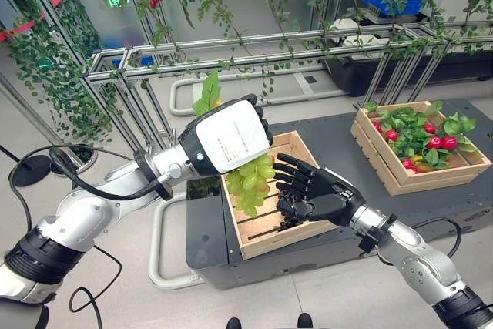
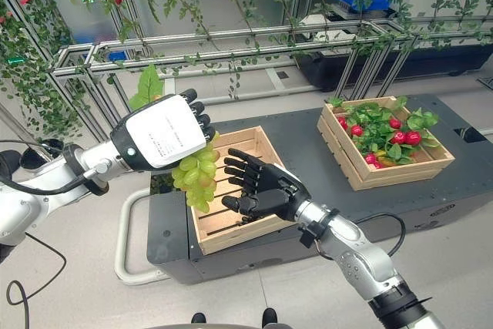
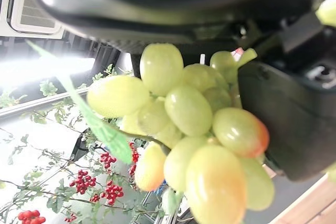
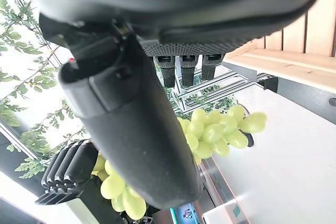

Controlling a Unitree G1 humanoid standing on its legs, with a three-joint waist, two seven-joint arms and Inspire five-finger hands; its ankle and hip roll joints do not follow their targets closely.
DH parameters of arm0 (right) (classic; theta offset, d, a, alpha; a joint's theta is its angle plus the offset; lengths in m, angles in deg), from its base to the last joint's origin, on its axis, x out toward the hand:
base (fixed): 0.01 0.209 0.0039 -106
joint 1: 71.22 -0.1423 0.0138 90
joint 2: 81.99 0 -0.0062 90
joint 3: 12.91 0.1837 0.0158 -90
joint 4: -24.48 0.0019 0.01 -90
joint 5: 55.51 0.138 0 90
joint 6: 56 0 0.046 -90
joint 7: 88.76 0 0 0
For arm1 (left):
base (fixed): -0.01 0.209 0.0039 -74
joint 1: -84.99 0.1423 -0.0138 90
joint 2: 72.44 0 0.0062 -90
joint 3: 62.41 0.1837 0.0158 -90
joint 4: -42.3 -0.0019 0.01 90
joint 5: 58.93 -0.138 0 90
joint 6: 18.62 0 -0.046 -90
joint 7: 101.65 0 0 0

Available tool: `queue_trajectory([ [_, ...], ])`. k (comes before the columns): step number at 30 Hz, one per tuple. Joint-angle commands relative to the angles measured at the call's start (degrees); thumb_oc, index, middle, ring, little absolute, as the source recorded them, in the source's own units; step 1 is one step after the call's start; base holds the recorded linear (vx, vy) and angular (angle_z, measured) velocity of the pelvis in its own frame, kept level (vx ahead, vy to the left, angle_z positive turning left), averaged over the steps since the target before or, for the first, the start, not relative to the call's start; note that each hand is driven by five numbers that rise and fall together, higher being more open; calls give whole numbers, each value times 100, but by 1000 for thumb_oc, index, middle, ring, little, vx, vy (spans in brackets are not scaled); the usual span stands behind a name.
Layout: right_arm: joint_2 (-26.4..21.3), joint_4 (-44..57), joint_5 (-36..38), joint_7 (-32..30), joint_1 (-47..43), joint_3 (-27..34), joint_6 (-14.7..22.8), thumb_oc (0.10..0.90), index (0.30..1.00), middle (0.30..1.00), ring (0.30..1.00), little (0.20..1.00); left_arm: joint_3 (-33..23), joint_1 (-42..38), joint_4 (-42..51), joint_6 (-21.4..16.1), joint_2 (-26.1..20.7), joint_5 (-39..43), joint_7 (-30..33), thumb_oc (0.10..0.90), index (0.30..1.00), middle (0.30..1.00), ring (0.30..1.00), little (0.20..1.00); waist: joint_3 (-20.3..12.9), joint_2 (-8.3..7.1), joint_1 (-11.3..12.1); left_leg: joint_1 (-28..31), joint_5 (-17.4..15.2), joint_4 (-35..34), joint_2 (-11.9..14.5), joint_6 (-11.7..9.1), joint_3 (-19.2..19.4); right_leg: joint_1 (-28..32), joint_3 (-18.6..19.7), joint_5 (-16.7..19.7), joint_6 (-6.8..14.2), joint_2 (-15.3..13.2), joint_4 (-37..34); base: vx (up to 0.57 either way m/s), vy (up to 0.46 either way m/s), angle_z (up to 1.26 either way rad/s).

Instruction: Pick up the fruits from the basket on one side to the basket on the other side

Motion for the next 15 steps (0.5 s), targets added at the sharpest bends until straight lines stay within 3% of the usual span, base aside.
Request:
queue_trajectory([
  [1, 330, 441, 418, 256, -686, -214, 569, 800, 900, 900, 900, 900, -161, -947, -127, 655, 356, 498, 418, 400, 300, 300, 300, 300, -671, -125, 6, 39, -339, 13, 139, -84, -47, 127, -123, -136, 191, -246, 8, 0, 0, 0],
  [8, 742, 464, 430, -120, -764, -354, 631, 800, 900, 900, 900, 900, -28, -985, -133, 450, 662, 437, 283, 400, 300, 300, 300, 300, -694, -98, 11, 69, -356, 13, 137, -75, -63, 158, -78, -156, 188, -250, 8, 0, 0, 0],
  [15, 863, 542, 565, -203, -826, -418, 661, 800, 900, 900, 900, 900, 64, -978, -151, 408, 798, 490, 208, 400, 300, 300, 300, 300, -673, -95, 12, 96, -362, 13, 150, -68, -66, 176, -49, -162, 184, -249, 8, 0, 0, 0],
])
